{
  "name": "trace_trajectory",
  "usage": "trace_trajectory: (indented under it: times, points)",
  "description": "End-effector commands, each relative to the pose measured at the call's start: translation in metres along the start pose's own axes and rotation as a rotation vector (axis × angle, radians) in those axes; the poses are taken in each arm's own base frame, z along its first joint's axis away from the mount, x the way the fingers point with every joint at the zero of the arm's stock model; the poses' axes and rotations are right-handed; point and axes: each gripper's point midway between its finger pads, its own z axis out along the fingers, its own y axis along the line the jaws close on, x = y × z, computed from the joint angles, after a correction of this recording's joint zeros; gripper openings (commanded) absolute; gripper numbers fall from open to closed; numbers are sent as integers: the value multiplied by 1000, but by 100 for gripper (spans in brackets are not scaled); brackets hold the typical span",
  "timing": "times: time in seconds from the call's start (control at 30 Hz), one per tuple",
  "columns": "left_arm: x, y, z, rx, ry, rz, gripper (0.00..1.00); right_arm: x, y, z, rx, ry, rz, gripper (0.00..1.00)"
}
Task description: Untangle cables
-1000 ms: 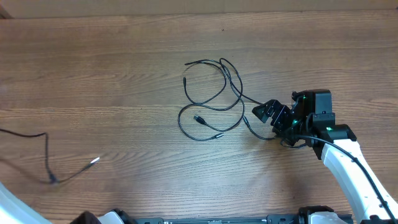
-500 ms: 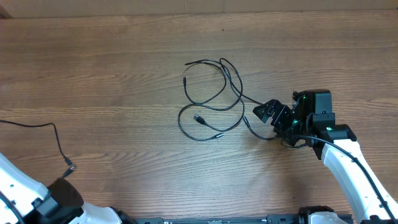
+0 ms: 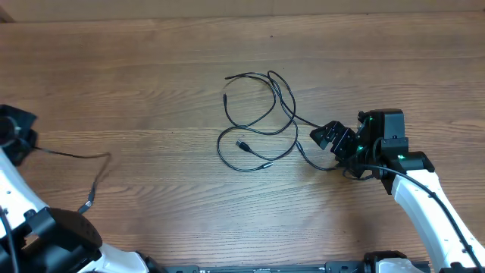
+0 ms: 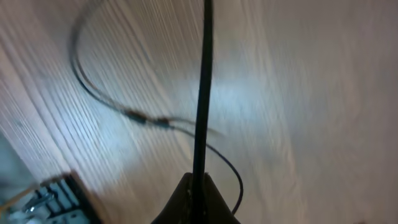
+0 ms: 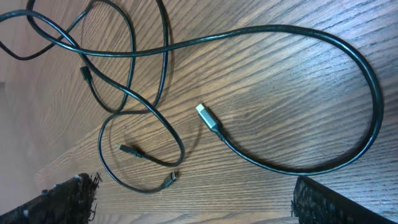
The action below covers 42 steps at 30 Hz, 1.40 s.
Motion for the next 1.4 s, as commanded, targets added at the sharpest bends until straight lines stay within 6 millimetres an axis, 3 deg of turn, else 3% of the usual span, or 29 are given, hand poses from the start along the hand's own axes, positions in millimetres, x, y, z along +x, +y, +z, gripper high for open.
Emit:
trace_trajectory:
  times: [0.0,0.3,0.4,0.57,0.73,0.9,1.13,1.37]
  points:
    - [23,-2,22,4,108,106,4,-6,5,-2,-4,-20,-8,100]
    - [58,20,54,-64,266,232,4,-7,6,-2,-4,-22,-9,100]
    - [77,6,59,45,354,282,4,-6,6,-2,-4,-22,-9,100]
    - [104,-43,42,419,454,458,4,-6,6,-2,-4,-22,-9,100]
    - [118,-58,25,551,528,421,4,-6,6,-2,-4,-21,-9,100]
    - [130,-84,-5,841,535,550,4,-6,6,-2,-4,-21,-9,100]
    - [130,-95,-19,1013,430,737,4,-6,6,-2,-4,-21,-9,100]
    - [136,-90,-22,1008,468,726,4,-6,6,-2,-4,-22,-9,100]
